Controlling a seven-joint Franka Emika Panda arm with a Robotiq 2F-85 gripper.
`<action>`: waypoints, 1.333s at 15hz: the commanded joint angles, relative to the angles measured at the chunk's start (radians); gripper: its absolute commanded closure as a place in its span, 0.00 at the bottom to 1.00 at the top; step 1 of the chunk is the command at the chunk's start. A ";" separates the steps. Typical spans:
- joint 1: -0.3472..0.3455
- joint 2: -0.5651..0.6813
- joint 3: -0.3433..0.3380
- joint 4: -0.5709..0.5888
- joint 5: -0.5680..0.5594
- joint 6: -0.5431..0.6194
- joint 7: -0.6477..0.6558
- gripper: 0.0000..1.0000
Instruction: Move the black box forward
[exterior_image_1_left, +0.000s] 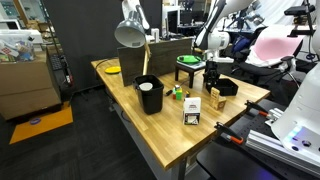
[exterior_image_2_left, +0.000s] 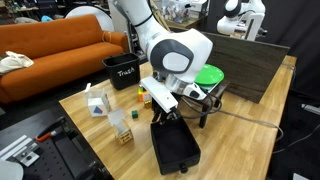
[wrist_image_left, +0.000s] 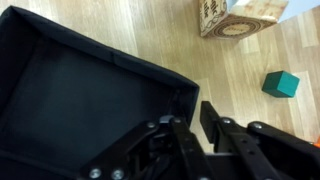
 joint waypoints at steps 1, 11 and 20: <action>-0.013 0.007 -0.006 0.013 -0.030 -0.010 0.039 0.99; -0.056 -0.094 -0.057 -0.126 -0.100 0.018 0.012 0.99; -0.066 -0.258 -0.080 -0.325 -0.214 0.030 -0.132 0.99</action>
